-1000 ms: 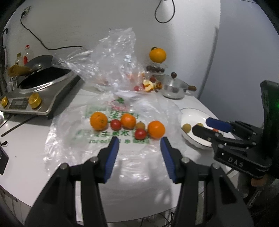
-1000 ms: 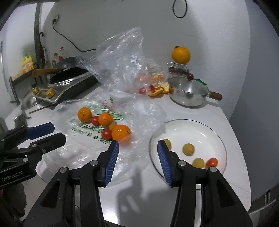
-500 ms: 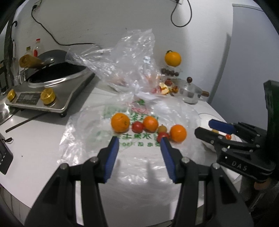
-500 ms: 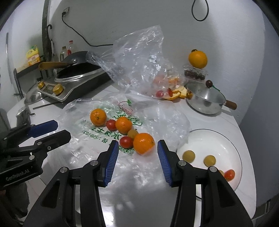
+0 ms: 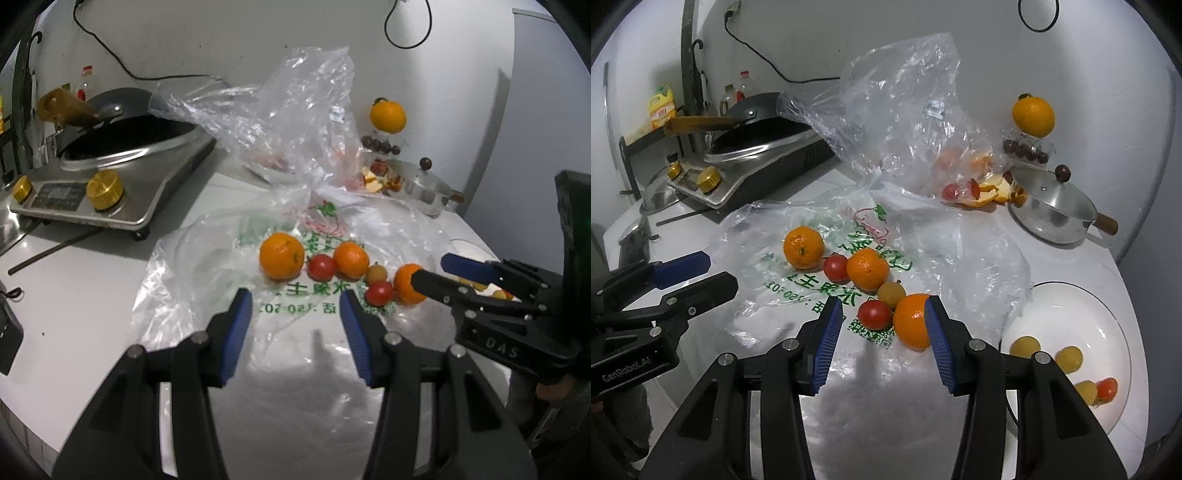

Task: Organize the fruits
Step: 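Grasp a mandarin orange with the right gripper while the left grasps a red cherry tomato, then carry the orange and the cherry tomato over the white plate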

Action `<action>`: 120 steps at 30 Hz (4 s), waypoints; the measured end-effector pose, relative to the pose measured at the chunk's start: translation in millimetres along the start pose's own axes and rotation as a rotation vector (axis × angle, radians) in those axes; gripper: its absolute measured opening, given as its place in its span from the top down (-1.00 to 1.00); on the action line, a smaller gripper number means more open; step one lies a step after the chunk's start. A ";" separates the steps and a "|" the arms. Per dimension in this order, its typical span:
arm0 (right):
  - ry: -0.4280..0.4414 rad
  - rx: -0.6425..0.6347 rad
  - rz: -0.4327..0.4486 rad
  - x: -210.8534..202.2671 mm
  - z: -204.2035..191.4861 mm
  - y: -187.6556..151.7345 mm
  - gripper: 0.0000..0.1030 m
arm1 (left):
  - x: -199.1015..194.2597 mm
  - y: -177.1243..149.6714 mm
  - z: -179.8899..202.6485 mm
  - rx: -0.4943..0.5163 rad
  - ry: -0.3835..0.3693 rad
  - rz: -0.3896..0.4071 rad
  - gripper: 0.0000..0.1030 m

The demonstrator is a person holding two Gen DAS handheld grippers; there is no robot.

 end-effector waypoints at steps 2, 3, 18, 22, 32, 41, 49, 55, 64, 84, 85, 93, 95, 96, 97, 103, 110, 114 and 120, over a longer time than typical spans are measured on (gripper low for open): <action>-0.001 0.014 -0.014 8.0 4.4 3.0 0.05 | 4.3 1.8 -0.3 0.002 -0.001 -0.005 0.01; -0.001 0.019 -0.019 11.0 6.1 4.6 0.05 | 6.8 3.0 -0.1 0.003 -0.001 -0.008 0.01; -0.026 0.090 -0.092 49.4 34.3 9.2 0.05 | 31.0 16.1 6.4 0.021 0.002 -0.045 0.01; -0.015 0.101 -0.110 55.9 40.3 6.9 0.05 | 34.0 17.9 12.3 0.034 0.001 -0.051 0.01; 0.047 0.070 -0.045 39.8 40.5 3.4 0.16 | 41.6 23.4 37.7 0.076 0.005 -0.073 0.01; 0.077 0.060 0.062 4.0 54.5 2.3 0.16 | 58.2 26.7 66.9 0.122 0.019 -0.119 0.01; 0.083 0.079 0.085 -3.0 75.9 -2.3 0.16 | 80.9 29.7 90.1 0.164 0.031 -0.171 0.01; 0.081 0.097 0.087 -5.0 90.4 -9.1 0.16 | 94.6 29.4 98.8 0.182 0.039 -0.205 0.01; 0.077 0.102 0.095 -10.9 95.6 -14.8 0.16 | 102.0 28.1 99.9 0.186 0.037 -0.236 0.34; 0.034 0.106 0.128 -43.0 88.4 -28.8 0.16 | 47.1 22.0 109.2 0.202 -0.048 -0.151 0.43; 0.032 0.106 0.129 -44.3 87.7 -29.8 0.16 | 43.3 21.3 110.9 0.206 -0.052 -0.143 0.43; 0.028 0.109 0.137 -56.6 87.5 -39.2 0.16 | 19.6 16.6 126.9 0.230 -0.080 -0.103 0.43; 0.025 0.111 0.138 -59.5 88.8 -42.2 0.16 | 16.6 15.3 129.3 0.228 -0.084 -0.098 0.43; 0.024 0.113 0.138 -61.5 89.8 -44.3 0.16 | 15.6 14.8 130.4 0.227 -0.087 -0.098 0.43; 0.023 0.116 0.138 -63.1 90.8 -46.0 0.16 | 14.3 14.2 132.2 0.227 -0.088 -0.101 0.43; 0.016 0.129 0.132 -68.8 100.9 -56.3 0.16 | 6.5 10.9 143.4 0.236 -0.090 -0.088 0.43; 0.005 0.172 0.139 -76.7 124.0 -71.5 0.16 | 4.5 7.7 162.9 0.258 -0.089 -0.086 0.43; -0.008 0.189 0.141 -80.9 136.9 -79.7 0.16 | 5.5 5.4 175.8 0.267 -0.089 -0.091 0.43; -0.013 0.217 0.138 -84.8 156.2 -89.7 0.16 | 10.0 3.9 193.9 0.287 -0.092 -0.106 0.43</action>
Point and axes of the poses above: each gripper's, at about its wrist camera, not at the fingertips, and x roughly the way its jaws point, z to its right, y to its top, the point moved 1 cm from there along x, roughly the way its jaws point, and after that the axes turned 14 degrees about -z, right-handed, at the moved point
